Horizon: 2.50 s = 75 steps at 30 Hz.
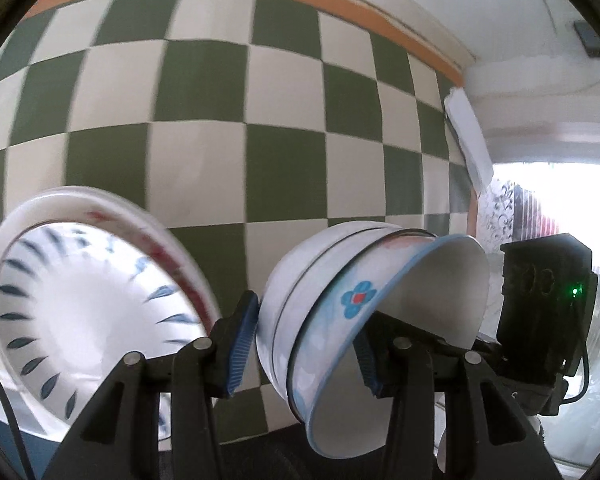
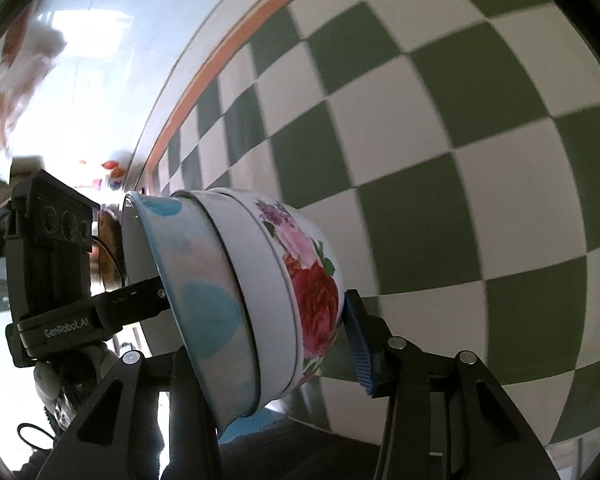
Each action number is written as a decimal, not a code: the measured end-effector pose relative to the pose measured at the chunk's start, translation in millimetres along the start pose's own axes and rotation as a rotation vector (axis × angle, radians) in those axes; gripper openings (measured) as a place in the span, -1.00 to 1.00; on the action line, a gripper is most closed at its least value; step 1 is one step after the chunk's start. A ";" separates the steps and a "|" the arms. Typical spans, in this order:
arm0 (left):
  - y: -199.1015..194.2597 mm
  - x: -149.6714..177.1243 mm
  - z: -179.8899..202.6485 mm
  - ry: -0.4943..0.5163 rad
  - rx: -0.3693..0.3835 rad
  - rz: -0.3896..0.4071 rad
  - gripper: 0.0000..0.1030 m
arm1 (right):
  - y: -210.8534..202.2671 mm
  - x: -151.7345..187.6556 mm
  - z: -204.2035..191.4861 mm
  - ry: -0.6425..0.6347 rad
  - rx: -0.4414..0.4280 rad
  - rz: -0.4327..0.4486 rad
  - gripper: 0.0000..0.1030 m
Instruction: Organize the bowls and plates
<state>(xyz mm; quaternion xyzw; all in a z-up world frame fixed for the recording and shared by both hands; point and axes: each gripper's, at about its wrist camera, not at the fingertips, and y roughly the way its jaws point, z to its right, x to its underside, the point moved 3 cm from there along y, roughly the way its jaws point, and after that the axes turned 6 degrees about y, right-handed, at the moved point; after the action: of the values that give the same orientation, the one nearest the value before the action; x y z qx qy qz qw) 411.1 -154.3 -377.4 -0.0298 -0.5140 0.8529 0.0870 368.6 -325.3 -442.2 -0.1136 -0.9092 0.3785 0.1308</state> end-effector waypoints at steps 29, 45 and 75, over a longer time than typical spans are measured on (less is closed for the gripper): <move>-65.3 28.9 -150.1 -0.110 -0.017 0.038 -0.20 | 129.0 35.0 -111.6 -0.121 0.055 -0.132 -0.10; -63.2 24.9 -152.4 -0.106 0.012 0.019 -0.20 | 127.5 29.9 -104.1 -0.072 0.069 -0.143 -0.08; -157.3 84.1 -118.4 0.090 -0.392 0.289 0.38 | 17.1 113.5 -175.6 -0.287 0.422 0.246 0.61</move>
<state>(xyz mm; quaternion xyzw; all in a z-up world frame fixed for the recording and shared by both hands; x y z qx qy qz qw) 363.5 35.7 -291.1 -0.1574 -0.6556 0.7383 -0.0204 320.6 -163.3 -317.9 -0.1386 -0.7988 0.5849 -0.0256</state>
